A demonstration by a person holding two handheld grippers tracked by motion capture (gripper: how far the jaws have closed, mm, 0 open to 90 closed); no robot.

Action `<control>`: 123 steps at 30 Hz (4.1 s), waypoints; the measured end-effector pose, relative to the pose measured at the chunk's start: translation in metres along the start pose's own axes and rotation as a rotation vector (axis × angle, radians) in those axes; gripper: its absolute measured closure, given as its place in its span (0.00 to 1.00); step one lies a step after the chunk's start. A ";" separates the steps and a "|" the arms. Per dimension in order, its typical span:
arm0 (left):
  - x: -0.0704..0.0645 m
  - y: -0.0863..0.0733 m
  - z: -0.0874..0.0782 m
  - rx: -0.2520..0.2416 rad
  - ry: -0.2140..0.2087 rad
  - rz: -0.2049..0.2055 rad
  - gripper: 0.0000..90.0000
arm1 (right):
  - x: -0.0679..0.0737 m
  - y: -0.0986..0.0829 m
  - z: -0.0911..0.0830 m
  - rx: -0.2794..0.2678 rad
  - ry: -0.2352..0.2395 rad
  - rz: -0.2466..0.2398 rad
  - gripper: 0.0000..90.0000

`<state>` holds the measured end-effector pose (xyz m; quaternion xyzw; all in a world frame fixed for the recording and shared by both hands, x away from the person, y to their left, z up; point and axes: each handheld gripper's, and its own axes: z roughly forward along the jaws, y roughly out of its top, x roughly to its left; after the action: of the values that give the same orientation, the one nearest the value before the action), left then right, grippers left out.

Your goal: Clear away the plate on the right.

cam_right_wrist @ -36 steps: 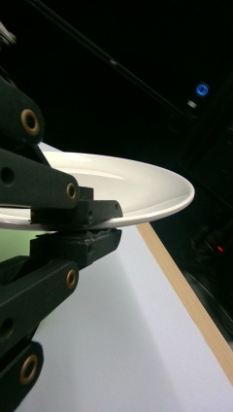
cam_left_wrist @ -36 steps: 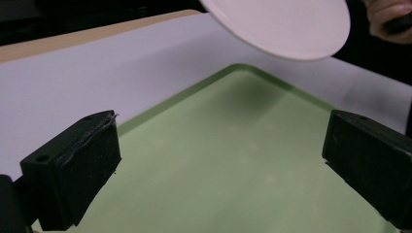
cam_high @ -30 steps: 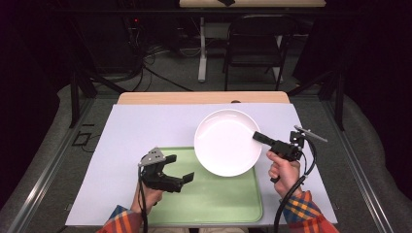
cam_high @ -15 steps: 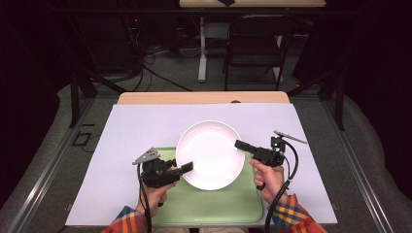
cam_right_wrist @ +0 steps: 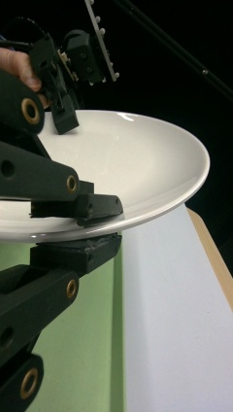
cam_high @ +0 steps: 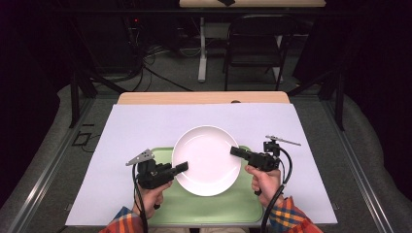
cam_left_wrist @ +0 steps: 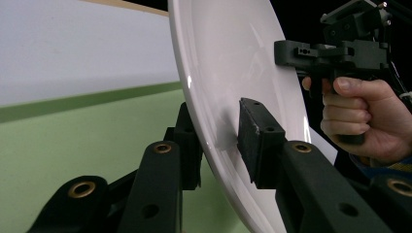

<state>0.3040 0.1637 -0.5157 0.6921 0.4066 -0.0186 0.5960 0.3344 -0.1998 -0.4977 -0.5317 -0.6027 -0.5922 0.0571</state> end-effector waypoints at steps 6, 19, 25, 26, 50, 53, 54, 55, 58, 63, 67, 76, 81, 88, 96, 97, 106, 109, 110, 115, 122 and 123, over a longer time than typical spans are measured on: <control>-0.001 0.000 -0.002 0.023 -0.012 -0.001 0.83 | 0.004 -0.003 0.000 0.006 -0.036 -0.046 0.85; 0.004 0.000 -0.013 0.075 -0.013 -0.026 0.86 | 0.019 -0.012 0.004 0.068 -0.092 -0.169 0.81; 0.009 0.000 -0.014 0.112 -0.014 -0.035 0.86 | 0.018 -0.019 0.007 0.117 -0.091 -0.170 0.82; 0.010 0.000 -0.014 0.119 -0.012 -0.038 0.86 | 0.018 -0.019 0.007 0.117 -0.091 -0.170 0.82; 0.028 -0.009 -0.004 0.280 0.063 -0.084 0.82 | 0.000 -0.040 0.029 0.327 -0.147 -0.132 0.80; 0.029 -0.009 -0.003 0.290 0.070 -0.080 0.81 | 0.000 -0.040 0.032 0.337 -0.167 -0.157 0.79; 0.029 -0.010 -0.002 0.291 0.078 -0.077 0.79 | -0.002 -0.041 0.033 0.341 -0.168 -0.151 0.79; 0.029 -0.010 -0.001 0.295 0.091 -0.068 0.78 | -0.002 -0.042 0.033 0.337 -0.166 -0.149 0.78; 0.029 -0.011 0.001 0.310 0.109 -0.072 0.77 | -0.003 -0.042 0.034 0.354 -0.175 -0.155 0.77; 0.033 -0.014 0.004 0.318 0.123 -0.087 0.74 | -0.006 -0.044 0.037 0.371 -0.181 -0.155 0.76; 0.033 -0.014 0.005 0.320 0.128 -0.084 0.73 | -0.006 -0.044 0.038 0.374 -0.185 -0.158 0.76; 0.033 -0.016 0.008 0.334 0.152 -0.068 0.69 | -0.008 -0.046 0.040 0.396 -0.199 -0.164 0.73; 0.036 -0.017 0.011 0.352 0.172 -0.070 0.67 | -0.009 -0.047 0.042 0.408 -0.203 -0.158 0.73; 0.037 -0.017 0.013 0.360 0.183 -0.074 0.65 | -0.008 -0.048 0.043 0.415 -0.214 -0.177 0.71; 0.038 -0.018 0.015 0.381 0.214 -0.071 0.61 | -0.007 -0.049 0.046 0.431 -0.228 -0.192 0.68; 0.038 -0.018 0.015 0.381 0.214 -0.071 0.61 | -0.007 -0.049 0.047 0.432 -0.228 -0.197 0.67; 0.036 -0.018 0.018 0.391 0.247 -0.034 0.58 | -0.007 -0.050 0.049 0.442 -0.247 -0.200 0.65; 0.035 -0.018 0.018 0.392 0.255 -0.025 0.57 | -0.006 -0.051 0.050 0.435 -0.252 -0.209 0.64; 0.034 -0.018 0.018 0.388 0.258 -0.021 0.57 | -0.005 -0.051 0.050 0.438 -0.260 -0.211 0.64; 0.033 -0.018 0.019 0.392 0.271 -0.013 0.57 | -0.003 -0.051 0.050 0.445 -0.275 -0.238 0.62; 0.029 -0.017 0.019 0.416 0.351 0.058 0.58 | 0.000 -0.053 0.052 0.446 -0.290 -0.290 0.59; 0.029 -0.017 0.019 0.416 0.353 0.058 0.58 | 0.000 -0.053 0.052 0.446 -0.291 -0.302 0.58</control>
<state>0.3222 0.1621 -0.5494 0.8034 0.4719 0.0364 0.3613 0.3259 -0.1455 -0.5469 -0.4897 -0.7920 -0.3646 -0.0030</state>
